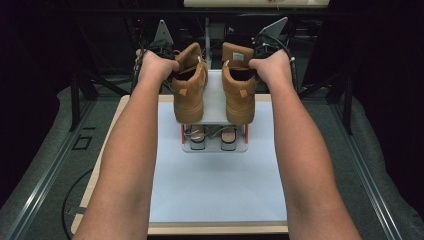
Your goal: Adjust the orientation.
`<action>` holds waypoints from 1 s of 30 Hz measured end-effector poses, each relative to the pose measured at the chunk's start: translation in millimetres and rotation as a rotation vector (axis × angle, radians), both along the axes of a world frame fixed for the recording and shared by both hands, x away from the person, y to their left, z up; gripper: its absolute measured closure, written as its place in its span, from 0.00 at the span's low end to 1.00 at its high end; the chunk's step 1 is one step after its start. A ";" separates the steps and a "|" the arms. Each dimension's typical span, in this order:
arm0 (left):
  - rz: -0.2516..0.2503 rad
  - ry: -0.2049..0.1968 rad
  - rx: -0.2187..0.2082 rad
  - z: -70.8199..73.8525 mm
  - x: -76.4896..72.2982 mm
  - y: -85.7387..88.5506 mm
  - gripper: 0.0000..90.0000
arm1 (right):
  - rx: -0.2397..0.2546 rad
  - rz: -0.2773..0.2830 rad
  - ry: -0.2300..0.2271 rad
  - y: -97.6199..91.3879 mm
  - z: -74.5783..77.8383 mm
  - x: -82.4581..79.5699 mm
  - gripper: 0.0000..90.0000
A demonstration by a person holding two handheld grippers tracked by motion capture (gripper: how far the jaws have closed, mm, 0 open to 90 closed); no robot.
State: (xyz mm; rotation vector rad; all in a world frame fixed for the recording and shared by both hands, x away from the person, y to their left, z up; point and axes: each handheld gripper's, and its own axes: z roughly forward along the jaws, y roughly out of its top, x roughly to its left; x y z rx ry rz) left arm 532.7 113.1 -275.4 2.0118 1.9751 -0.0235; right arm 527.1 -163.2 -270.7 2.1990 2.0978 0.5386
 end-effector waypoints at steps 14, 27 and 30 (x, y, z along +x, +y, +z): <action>-0.010 -0.007 -0.022 -6.9 4.8 -10.4 0.96 | 0.025 0.007 0.012 4.8 -7.5 6.8 0.95; -0.014 -0.021 0.004 -11.0 2.7 -18.6 0.93 | 0.028 0.029 0.000 4.9 -7.6 7.7 0.88; -0.017 -0.026 0.008 -11.1 2.8 -19.4 0.92 | 0.009 0.045 -0.002 7.9 -4.6 7.3 0.85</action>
